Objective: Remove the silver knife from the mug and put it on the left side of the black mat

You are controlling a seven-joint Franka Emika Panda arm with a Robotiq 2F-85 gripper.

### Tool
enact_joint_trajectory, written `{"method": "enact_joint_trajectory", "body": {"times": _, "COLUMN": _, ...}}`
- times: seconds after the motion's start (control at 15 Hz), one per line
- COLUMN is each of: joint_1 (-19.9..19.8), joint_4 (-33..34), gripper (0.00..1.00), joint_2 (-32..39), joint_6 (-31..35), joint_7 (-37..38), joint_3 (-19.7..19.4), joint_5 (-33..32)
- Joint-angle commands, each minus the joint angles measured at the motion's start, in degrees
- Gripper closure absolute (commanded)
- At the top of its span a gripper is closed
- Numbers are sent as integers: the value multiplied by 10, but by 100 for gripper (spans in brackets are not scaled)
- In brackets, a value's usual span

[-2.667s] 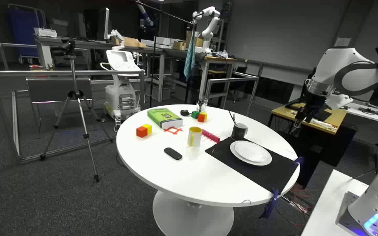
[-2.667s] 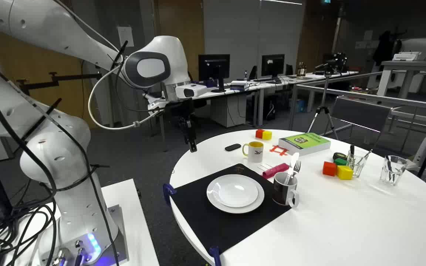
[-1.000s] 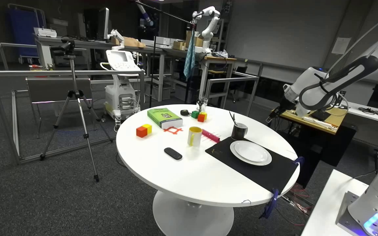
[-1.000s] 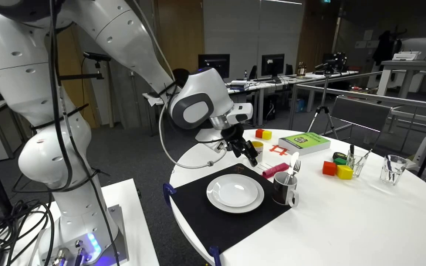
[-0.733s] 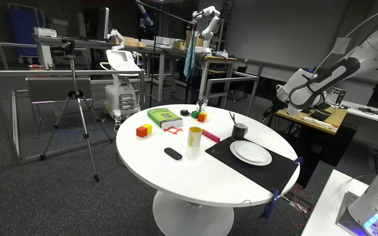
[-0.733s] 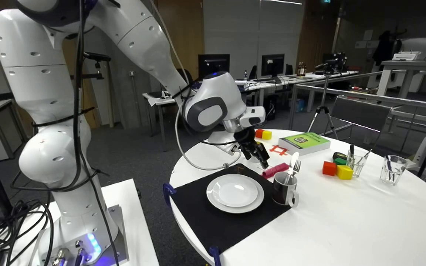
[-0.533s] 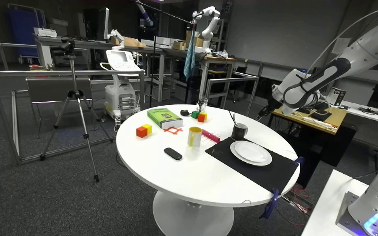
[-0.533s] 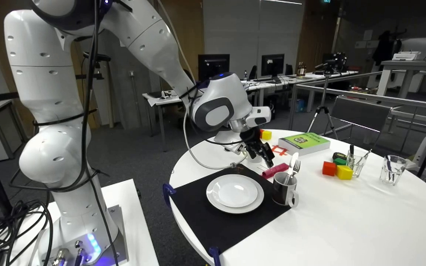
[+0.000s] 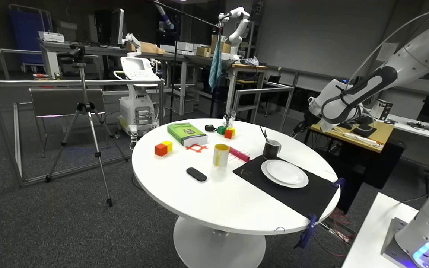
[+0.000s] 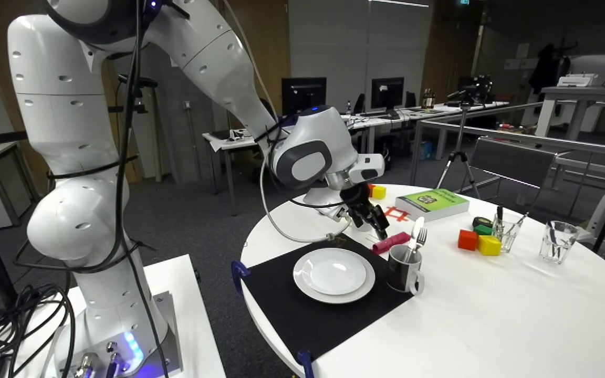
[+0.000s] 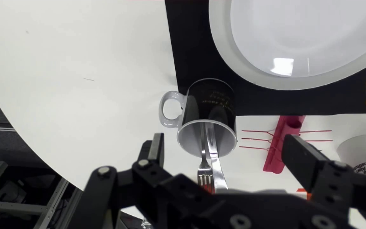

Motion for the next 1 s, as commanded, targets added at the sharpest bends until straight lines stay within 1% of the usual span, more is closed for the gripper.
{"method": "enact_joint_trajectory", "body": {"times": 0.0, "joint_1": 3, "joint_4": 15, "gripper": 0, "joint_2": 32, "joint_6": 72, "joint_7": 32, "joint_3": -16, "joint_5": -32}}
{"method": "enact_joint_trajectory", "body": {"times": 0.13, "joint_1": 14, "joint_4": 34, "gripper": 0, "joint_2": 63, "joint_6": 120, "joint_7": 58, "joint_3": -42, "joint_5": -67}}
{"method": "enact_joint_trajectory", "body": {"times": 0.2, "joint_1": 22, "joint_4": 45, "gripper": 0, "joint_2": 80, "joint_6": 137, "joint_7": 61, "joint_3": -54, "joint_5": -73}}
{"method": "enact_joint_trajectory", "body": {"times": 0.27, "joint_1": 31, "joint_4": 54, "gripper": 0, "joint_2": 95, "joint_6": 152, "joint_7": 62, "joint_3": -65, "joint_5": -74}}
{"method": "enact_joint_trajectory", "body": {"times": 0.4, "joint_1": 36, "joint_4": 74, "gripper": 0, "joint_2": 125, "joint_6": 167, "joint_7": 56, "joint_3": -63, "joint_5": -57}}
{"method": "enact_joint_trajectory", "body": {"times": 0.6, "joint_1": 34, "joint_4": 104, "gripper": 0, "joint_2": 161, "joint_6": 166, "joint_7": 54, "joint_3": -47, "joint_5": -51}}
{"method": "enact_joint_trajectory", "body": {"times": 0.67, "joint_1": 24, "joint_4": 113, "gripper": 0, "joint_2": 169, "joint_6": 163, "joint_7": 42, "joint_3": -28, "joint_5": -37}}
{"method": "enact_joint_trajectory", "body": {"times": 0.8, "joint_1": 11, "joint_4": 133, "gripper": 0, "joint_2": 187, "joint_6": 165, "joint_7": 42, "joint_3": -3, "joint_5": -33}}
{"method": "enact_joint_trajectory", "body": {"times": 0.87, "joint_1": -4, "joint_4": 142, "gripper": 0, "joint_2": 193, "joint_6": 164, "joint_7": 49, "joint_3": 16, "joint_5": -44}}
{"method": "enact_joint_trajectory", "body": {"times": 0.93, "joint_1": -9, "joint_4": 154, "gripper": 0, "joint_2": 203, "joint_6": 165, "joint_7": 47, "joint_3": 23, "joint_5": -44}}
